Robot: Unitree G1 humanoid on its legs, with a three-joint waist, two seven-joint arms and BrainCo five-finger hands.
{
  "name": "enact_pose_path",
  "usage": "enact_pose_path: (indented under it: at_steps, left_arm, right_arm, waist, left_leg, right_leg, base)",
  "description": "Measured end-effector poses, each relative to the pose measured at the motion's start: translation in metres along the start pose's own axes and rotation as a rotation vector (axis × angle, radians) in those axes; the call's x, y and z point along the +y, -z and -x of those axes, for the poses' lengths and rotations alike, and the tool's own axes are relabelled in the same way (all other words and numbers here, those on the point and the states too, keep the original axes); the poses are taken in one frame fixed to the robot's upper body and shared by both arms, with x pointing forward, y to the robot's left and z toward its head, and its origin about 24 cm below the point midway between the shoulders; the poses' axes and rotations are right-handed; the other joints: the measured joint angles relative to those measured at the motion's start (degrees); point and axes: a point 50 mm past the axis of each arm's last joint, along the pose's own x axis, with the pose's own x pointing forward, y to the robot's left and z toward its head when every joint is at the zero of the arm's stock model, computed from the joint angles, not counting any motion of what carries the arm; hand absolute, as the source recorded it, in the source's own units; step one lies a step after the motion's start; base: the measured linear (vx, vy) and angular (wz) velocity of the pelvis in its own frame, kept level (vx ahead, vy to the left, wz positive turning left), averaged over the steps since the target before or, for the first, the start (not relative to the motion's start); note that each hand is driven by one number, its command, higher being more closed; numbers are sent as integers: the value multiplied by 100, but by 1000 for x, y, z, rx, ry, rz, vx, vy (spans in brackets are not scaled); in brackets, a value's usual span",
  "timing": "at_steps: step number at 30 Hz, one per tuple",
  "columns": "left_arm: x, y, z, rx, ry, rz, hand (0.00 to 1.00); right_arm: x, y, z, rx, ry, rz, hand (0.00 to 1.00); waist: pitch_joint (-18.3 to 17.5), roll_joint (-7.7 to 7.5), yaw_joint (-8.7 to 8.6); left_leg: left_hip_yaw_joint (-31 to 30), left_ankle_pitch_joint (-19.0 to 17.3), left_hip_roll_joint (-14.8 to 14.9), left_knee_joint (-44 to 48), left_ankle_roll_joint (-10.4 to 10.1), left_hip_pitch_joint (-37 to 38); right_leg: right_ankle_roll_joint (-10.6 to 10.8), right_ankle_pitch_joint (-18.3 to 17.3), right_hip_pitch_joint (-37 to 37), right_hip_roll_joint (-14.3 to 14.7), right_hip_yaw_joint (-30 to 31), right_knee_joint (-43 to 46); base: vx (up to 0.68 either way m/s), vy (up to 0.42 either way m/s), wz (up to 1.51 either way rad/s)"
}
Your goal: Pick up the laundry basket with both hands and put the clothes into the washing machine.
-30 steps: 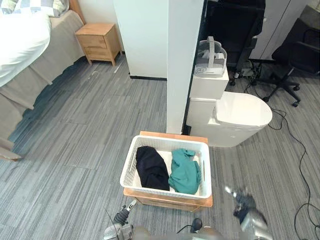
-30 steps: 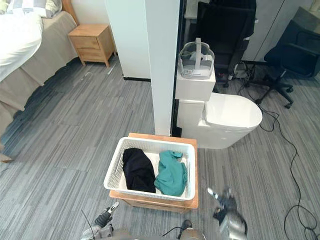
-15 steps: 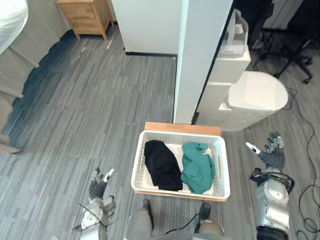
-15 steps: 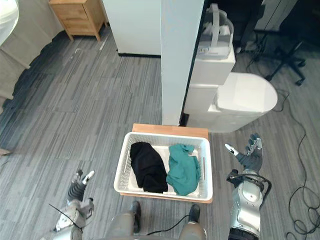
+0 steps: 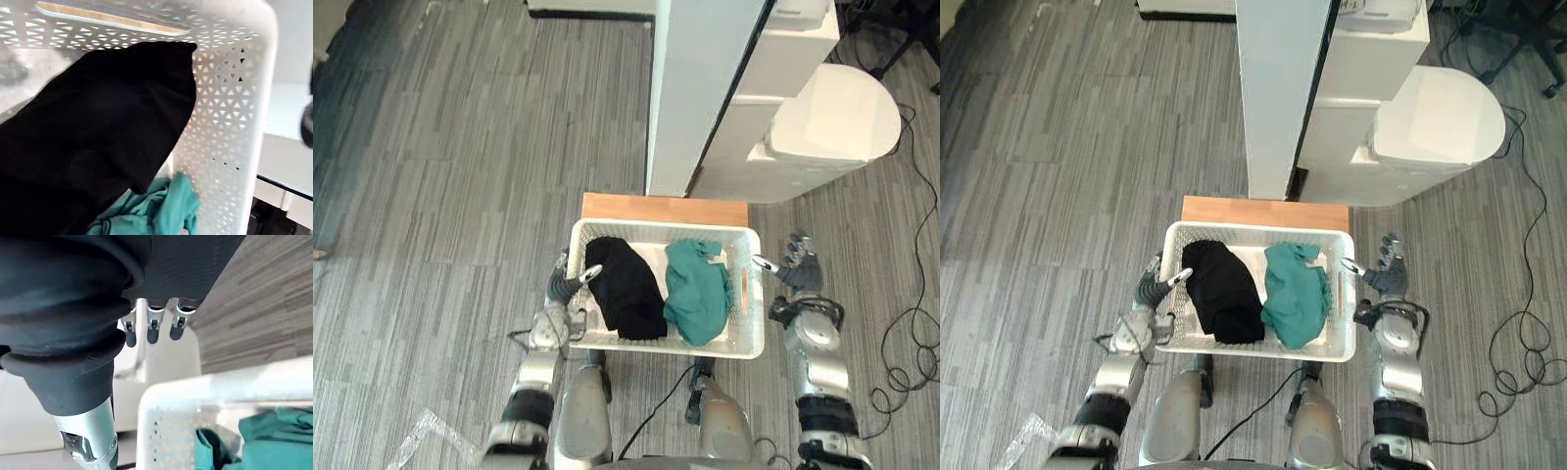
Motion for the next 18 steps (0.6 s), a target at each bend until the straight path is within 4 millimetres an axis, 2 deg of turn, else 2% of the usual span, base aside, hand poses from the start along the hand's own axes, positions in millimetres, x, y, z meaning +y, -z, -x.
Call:
enact_pose_path:
  at_steps: [2,3,5,9,12,18]
  left_arm:
    - [2,-7,-7,-15,-6,-33,0]
    - [3,-4,-13,11,-15,-60,0]
    - [6,-2,-18,41,-38,-76,0]
    - [13,3,-21,71,-88,-96,0]
    - [19,2,-21,63,-99,-133,0]
    - [23,3,-22,54,-112,-220,0]
  right_arm:
    - [15,-9,-7,-24,-43,-2,0]
    - [27,-10,-10,-21,-69,-1,0]
    - [37,-12,-10,-28,-71,-22,0]
    - [40,2,-4,18,-79,-13,0]
    - [43,4,-2,16,-87,-5,0]
    - [38,28,4,100,-109,66,0]
  waist:
    - [107,-6,22]
    - [205,3,24]
    - [228,-1,16]
    - [281,-58,20]
    - [291,-74,17]
    - [293,-78,16]
  left_leg:
    - [22,0,17,12,0,-44]
    - [24,0,25,49,0,-69]
    - [23,0,36,65,1,-128]
    - [50,0,88,90,1,-152]
    - [64,0,104,57,0,-194]
    - [24,2,114,46,-2,-230]
  right_leg:
    - [-20,13,-85,18,59,28]
    - [-27,19,-96,23,73,31]
    - [-35,25,-155,31,78,53]
    - [-36,24,-208,54,97,91]
    - [-41,21,-292,76,105,117]
    - [-41,21,-335,78,98,134]
  base:
    - [-63,-8,-10]
    - [-76,-6,-6]
    - [-82,-6,-3]
    - [-37,-10,-4]
    - [-46,-25,-8]
    - [0,0,0]
